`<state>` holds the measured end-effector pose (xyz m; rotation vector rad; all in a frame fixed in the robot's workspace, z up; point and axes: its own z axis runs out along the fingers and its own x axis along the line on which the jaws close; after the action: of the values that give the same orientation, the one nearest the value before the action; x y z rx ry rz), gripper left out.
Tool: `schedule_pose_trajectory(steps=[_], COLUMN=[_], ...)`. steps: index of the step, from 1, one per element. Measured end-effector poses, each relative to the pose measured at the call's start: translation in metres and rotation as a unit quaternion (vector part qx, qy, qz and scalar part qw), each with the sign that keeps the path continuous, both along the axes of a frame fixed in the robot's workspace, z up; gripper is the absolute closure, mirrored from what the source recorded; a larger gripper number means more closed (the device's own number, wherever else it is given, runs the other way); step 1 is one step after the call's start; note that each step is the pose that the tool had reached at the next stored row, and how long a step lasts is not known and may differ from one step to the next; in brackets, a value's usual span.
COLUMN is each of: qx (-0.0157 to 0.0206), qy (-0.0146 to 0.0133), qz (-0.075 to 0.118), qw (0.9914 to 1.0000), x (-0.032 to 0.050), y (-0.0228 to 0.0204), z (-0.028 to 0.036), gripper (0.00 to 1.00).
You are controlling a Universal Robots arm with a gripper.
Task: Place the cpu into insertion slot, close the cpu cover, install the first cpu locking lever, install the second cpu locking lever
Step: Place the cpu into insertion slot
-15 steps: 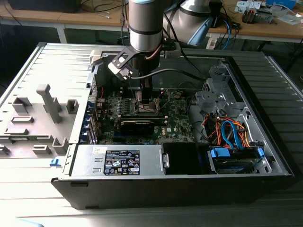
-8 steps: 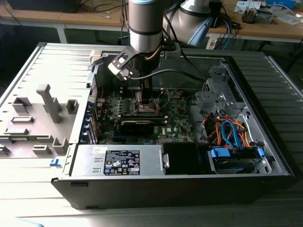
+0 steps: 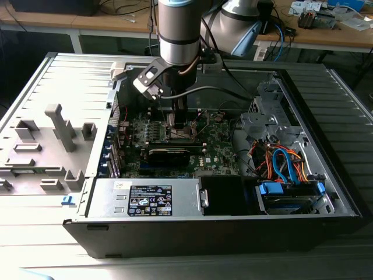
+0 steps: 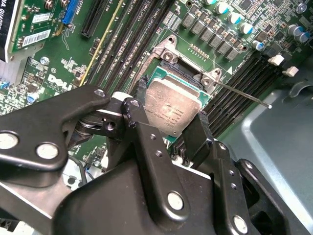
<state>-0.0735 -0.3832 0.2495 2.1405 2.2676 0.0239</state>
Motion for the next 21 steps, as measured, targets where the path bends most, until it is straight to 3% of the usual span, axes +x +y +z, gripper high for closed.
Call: schedule_pose_trajectory(steps=[21], qx=[0.0], qy=[0.0], qz=[0.0], qw=[1.0], x=[0.0], y=[-0.0001], z=[-0.004], gripper=[0.45])
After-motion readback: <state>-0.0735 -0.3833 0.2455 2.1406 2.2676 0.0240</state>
